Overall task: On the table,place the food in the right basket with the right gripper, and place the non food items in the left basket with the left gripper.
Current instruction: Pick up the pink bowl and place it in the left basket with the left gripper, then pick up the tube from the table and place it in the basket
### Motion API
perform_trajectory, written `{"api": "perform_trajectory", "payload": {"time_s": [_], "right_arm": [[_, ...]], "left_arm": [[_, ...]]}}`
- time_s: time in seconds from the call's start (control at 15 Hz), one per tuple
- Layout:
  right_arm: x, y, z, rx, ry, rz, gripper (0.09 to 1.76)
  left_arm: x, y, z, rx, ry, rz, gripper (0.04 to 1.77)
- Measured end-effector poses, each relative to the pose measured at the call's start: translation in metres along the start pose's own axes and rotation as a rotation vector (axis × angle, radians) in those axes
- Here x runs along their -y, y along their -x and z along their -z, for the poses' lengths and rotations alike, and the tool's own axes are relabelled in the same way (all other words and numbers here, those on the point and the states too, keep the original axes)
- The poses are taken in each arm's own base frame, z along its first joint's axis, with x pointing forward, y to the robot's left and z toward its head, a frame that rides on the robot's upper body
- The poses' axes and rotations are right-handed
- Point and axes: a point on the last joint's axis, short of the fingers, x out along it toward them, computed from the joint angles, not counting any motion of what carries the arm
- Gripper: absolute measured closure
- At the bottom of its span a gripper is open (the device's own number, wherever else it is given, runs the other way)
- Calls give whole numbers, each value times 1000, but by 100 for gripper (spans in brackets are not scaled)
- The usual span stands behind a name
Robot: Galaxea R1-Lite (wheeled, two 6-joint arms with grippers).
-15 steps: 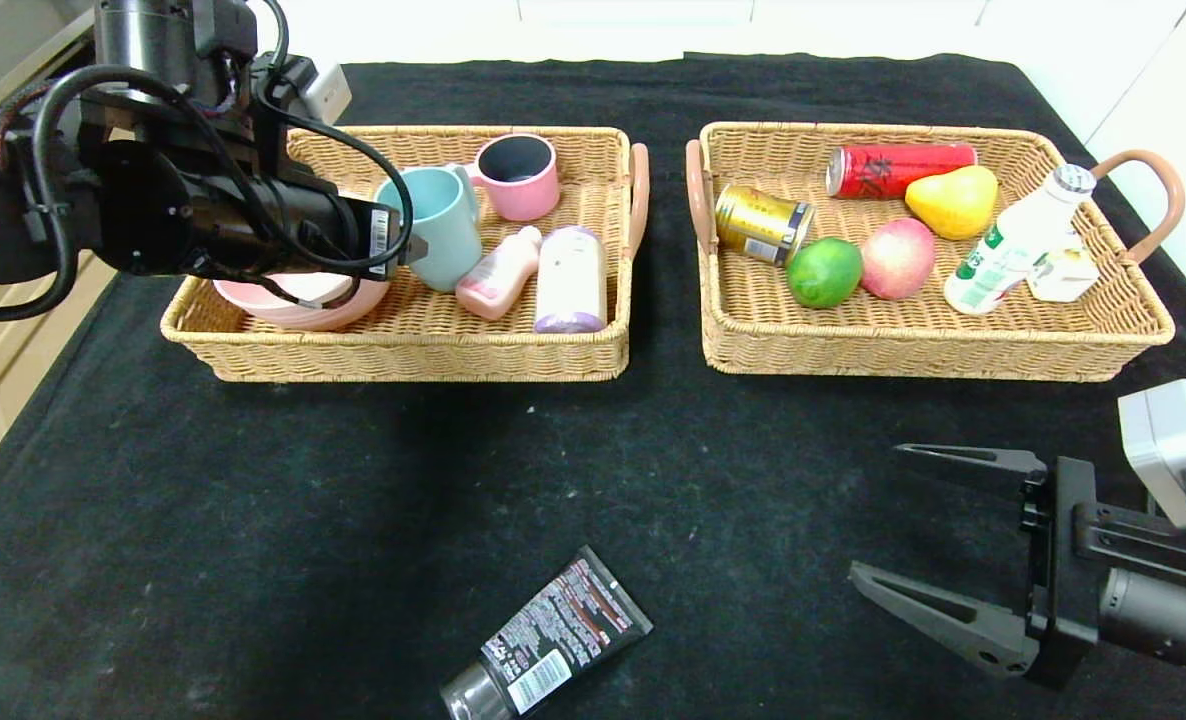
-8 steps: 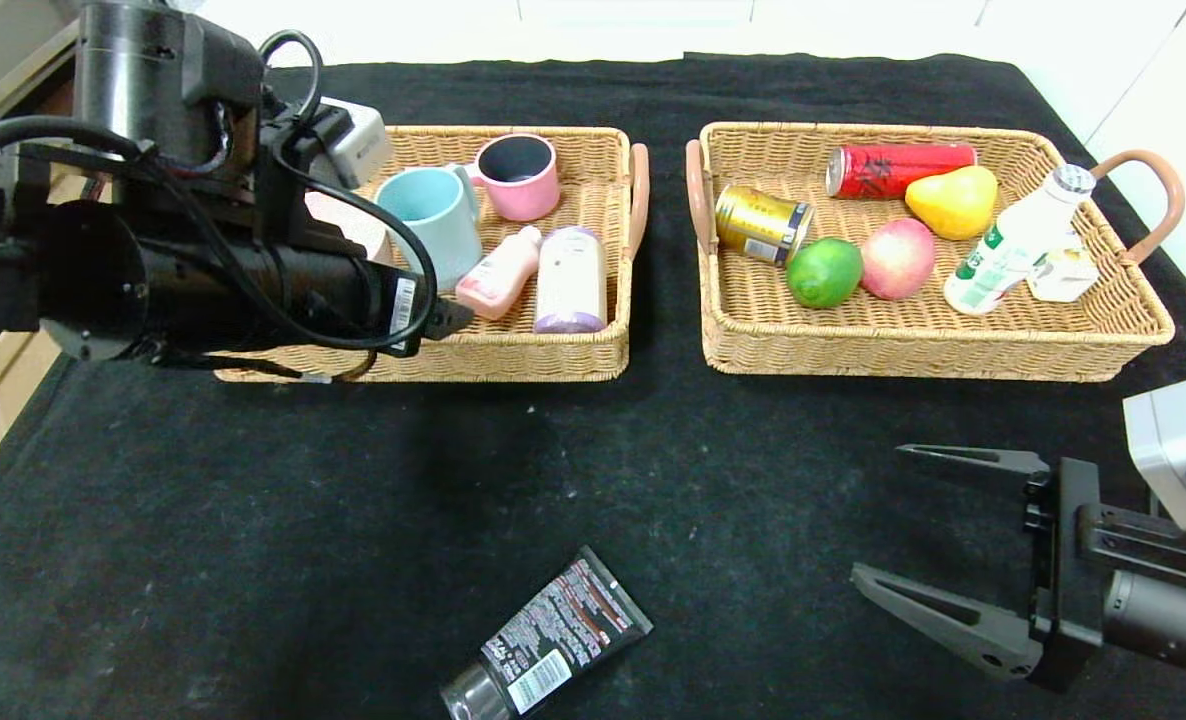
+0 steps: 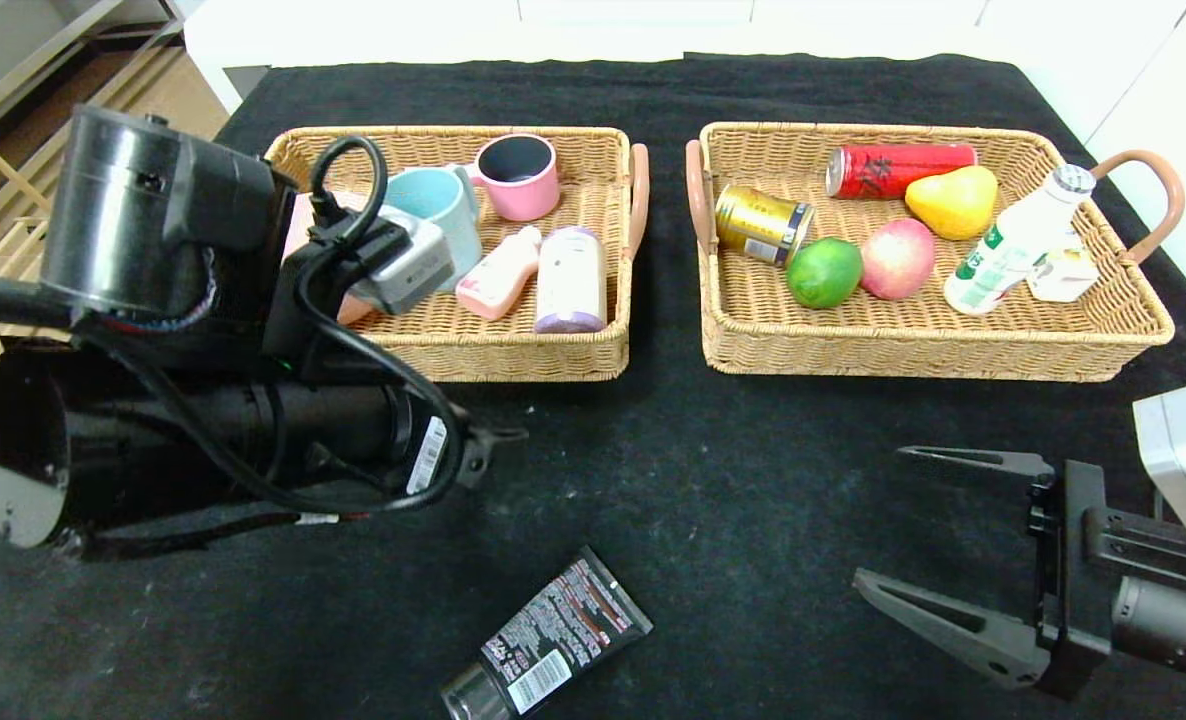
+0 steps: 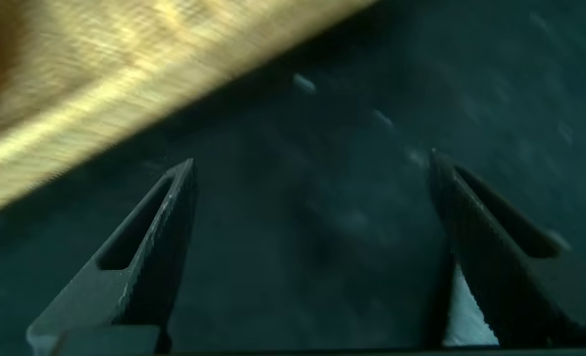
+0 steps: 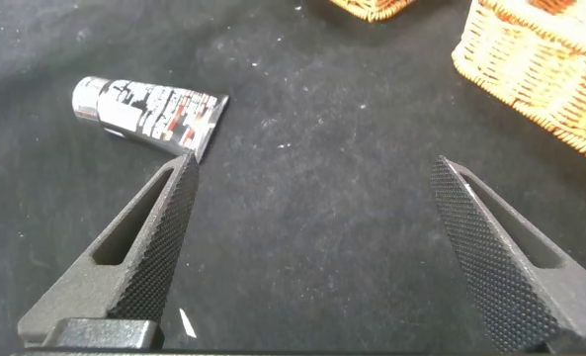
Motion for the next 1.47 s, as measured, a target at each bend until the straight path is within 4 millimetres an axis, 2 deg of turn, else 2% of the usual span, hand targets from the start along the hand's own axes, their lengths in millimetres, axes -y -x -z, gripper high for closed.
{"api": "perform_trajectory", "payload": {"time_s": [0.2,0.53,0.93,1.47], "right_arm": [[1,1,-2,9,3,7,14],[1,1,-3,10,3,7,14],[2,2,-3,11,3,9,14],[1,2,-3,14,6,9,14]], "left_arm": [[20,10,23,-47,-77,107,13],[35,20,51,-120,-194,200,12],[49,23,66,-173,-257,277,11],[64,7,77,-260,-307,294,10]]}}
